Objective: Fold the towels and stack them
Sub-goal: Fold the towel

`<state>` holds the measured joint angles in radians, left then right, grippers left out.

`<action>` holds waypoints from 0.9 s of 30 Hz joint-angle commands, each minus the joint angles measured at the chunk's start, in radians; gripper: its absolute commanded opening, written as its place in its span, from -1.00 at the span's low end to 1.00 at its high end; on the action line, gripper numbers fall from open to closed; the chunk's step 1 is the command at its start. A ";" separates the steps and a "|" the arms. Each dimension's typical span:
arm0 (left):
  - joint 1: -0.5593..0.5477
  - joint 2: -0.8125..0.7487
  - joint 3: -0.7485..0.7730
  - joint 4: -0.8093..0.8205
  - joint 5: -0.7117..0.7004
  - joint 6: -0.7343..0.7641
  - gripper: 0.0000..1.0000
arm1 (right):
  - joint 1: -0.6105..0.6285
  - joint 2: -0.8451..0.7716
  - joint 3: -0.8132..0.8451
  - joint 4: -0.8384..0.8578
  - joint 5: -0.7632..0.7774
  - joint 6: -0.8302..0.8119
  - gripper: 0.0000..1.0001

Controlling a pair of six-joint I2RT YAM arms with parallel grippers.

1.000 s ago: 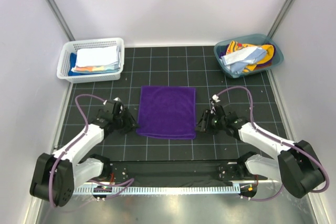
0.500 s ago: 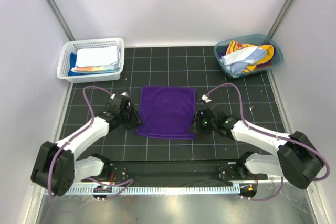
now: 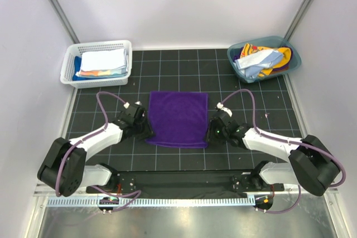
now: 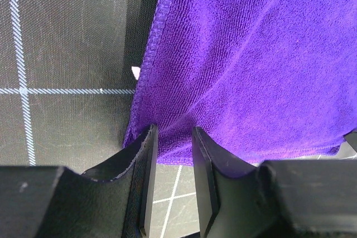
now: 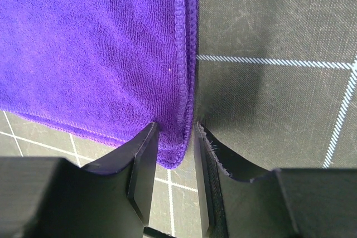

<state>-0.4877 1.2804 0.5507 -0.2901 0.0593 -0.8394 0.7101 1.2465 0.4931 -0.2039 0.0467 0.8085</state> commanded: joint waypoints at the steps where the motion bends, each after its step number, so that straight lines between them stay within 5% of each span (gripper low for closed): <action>1: -0.006 0.023 -0.021 0.045 -0.042 -0.018 -0.30 | 0.009 0.045 -0.011 -0.055 0.059 0.004 -0.21; 6: -0.008 0.036 -0.028 0.045 -0.044 -0.018 -0.30 | 0.029 0.057 0.004 -0.081 0.070 0.006 -0.31; 16: -0.012 0.024 -0.037 0.019 -0.027 -0.038 -0.30 | 0.035 0.057 0.033 -0.213 0.102 -0.020 -0.87; 27: -0.028 -0.009 -0.103 -0.009 -0.018 -0.109 -0.38 | 0.081 0.038 0.029 -0.276 0.079 -0.029 -0.80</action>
<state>-0.4927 1.2572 0.5137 -0.2546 0.0418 -0.9108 0.7647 1.2819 0.5465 -0.3187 0.1131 0.8082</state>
